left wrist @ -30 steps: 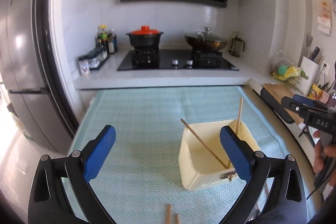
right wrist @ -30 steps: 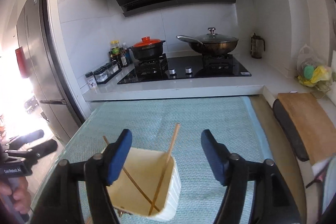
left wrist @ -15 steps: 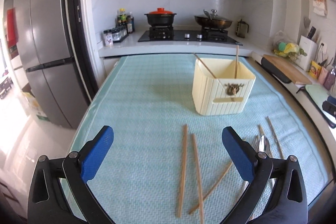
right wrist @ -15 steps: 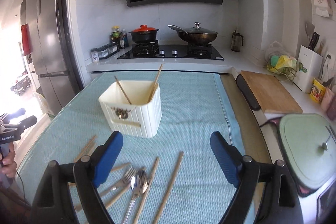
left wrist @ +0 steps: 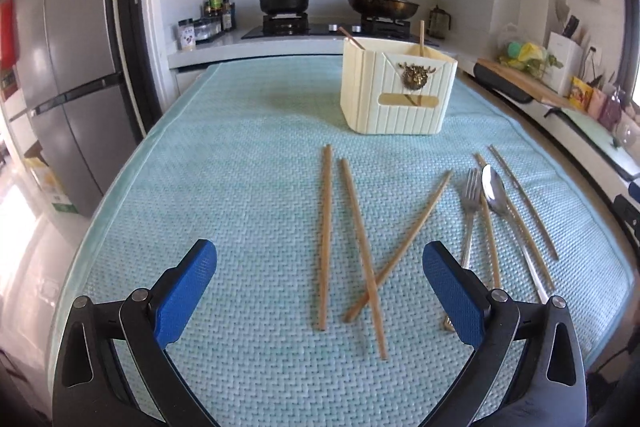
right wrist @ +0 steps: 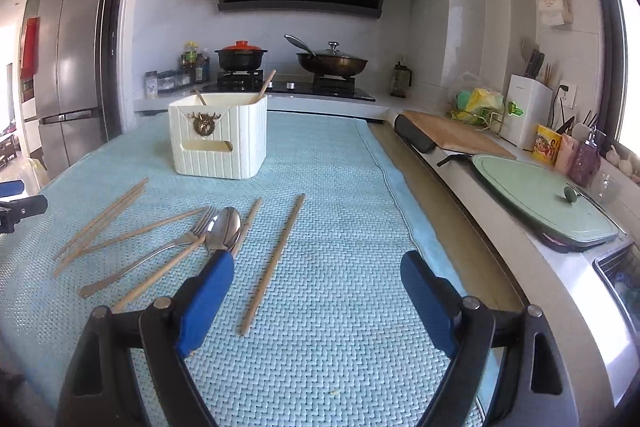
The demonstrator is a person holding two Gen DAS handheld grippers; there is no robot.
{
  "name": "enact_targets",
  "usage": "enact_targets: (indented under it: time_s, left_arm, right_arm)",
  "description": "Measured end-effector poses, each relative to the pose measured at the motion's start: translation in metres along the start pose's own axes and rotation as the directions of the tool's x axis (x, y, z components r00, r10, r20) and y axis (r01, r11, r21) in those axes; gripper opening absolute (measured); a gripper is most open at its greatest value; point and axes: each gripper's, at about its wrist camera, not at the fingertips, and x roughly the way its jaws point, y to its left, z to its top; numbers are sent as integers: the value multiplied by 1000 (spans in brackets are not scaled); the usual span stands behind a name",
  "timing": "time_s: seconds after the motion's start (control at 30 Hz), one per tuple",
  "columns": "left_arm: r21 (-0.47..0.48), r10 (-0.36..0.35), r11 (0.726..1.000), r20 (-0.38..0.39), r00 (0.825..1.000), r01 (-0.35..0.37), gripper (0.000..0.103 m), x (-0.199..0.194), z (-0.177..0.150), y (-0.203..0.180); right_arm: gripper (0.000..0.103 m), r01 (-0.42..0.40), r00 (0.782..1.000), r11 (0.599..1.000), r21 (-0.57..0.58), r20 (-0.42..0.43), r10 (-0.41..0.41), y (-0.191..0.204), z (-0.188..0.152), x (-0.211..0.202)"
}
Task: Organize utensils
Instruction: 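Move both open tools back toward the remaining chopsticks on the towel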
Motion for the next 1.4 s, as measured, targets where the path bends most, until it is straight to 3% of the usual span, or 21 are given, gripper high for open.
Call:
enact_targets:
  time_s: [0.17,0.37,0.6,0.87,1.13,1.4]
  left_arm:
    - [-74,-18,997,-26,1000,16,103,4,0,22]
    - [-110,-11,994,-20,1000,9,103,1,-1,36]
    - [-81,7,997,-14,1000,-8,103,2,3,34]
    - [-85,-3,996,-28,1000,0,103,11,5,33]
    - [-39,3,999,-50,999,-5,103,27,14,34]
    - [-54,-36,998,-93,995,31,103,48,27,45]
  right_arm:
    - [87,57,997,998,-26,46,-56,2,6,-4]
    - [88,4,999,1000,-11,38,-4,2,13,2]
    - [89,-22,999,1000,6,32,21,2,10,3]
    - [89,14,1000,998,-68,-6,-15,12,3,8]
    - [89,-10,1000,999,-32,-14,10,8,6,12]
    - [89,-3,999,1000,0,-33,3,1,11,16]
